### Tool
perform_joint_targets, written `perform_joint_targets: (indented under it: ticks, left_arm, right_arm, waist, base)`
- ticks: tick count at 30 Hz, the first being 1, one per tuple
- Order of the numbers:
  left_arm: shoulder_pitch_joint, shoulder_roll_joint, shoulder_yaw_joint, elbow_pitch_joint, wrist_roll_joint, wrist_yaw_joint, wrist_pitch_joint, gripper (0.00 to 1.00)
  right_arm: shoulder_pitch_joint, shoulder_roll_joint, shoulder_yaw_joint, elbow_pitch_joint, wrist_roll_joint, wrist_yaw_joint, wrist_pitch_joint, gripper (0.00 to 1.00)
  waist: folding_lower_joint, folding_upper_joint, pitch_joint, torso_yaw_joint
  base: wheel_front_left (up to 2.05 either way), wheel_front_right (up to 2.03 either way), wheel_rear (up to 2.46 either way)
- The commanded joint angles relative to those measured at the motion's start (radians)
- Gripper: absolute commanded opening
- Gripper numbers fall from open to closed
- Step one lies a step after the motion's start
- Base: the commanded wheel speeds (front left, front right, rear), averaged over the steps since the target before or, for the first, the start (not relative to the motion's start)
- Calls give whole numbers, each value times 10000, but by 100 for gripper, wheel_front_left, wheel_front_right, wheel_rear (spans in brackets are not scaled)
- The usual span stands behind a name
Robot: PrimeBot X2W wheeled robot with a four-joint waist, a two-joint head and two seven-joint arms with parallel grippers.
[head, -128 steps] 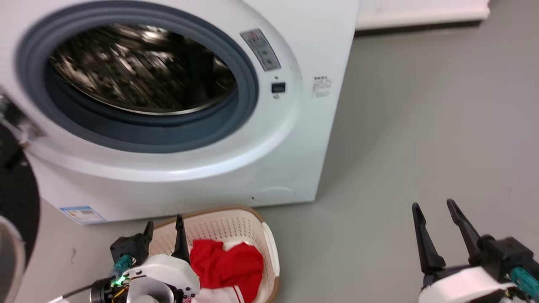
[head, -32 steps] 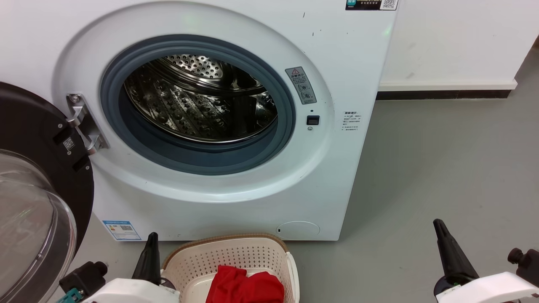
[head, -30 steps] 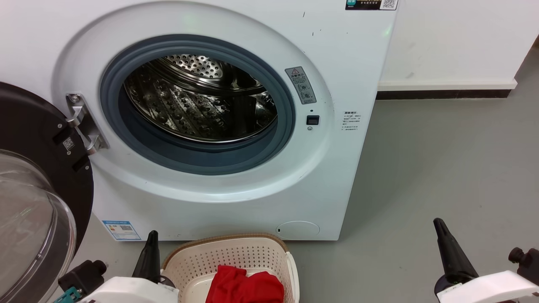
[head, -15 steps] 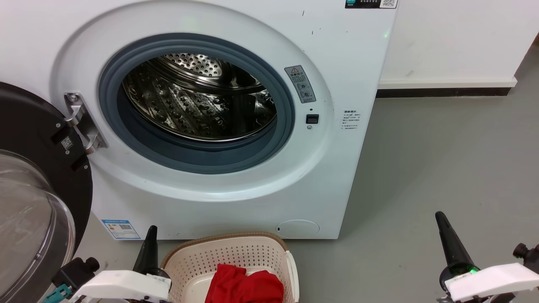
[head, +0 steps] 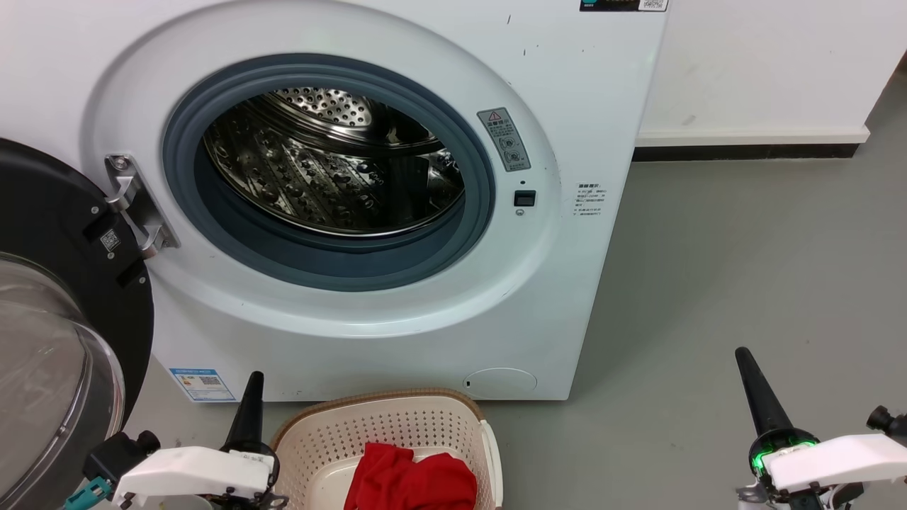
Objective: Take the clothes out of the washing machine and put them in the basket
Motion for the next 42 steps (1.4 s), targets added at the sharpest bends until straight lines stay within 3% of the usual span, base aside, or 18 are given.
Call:
perform_joint_targets:
  ticks: [1,42]
  left_arm:
    - [-255,-4,59,-44,-225,-60,37,0]
    - [-879,-181,630,523,-3892,-564,918,0]
  right_arm:
    - [-271,-58,-33,-6,219,1,-1,0]
    - [-1169,8,-355,1147,3944,1,335,0]
  waist:
    - [-1,0,3,-1]
    - [-1,0,156,-62]
  base:
    - [0,0,0]
    - [0,0,0]
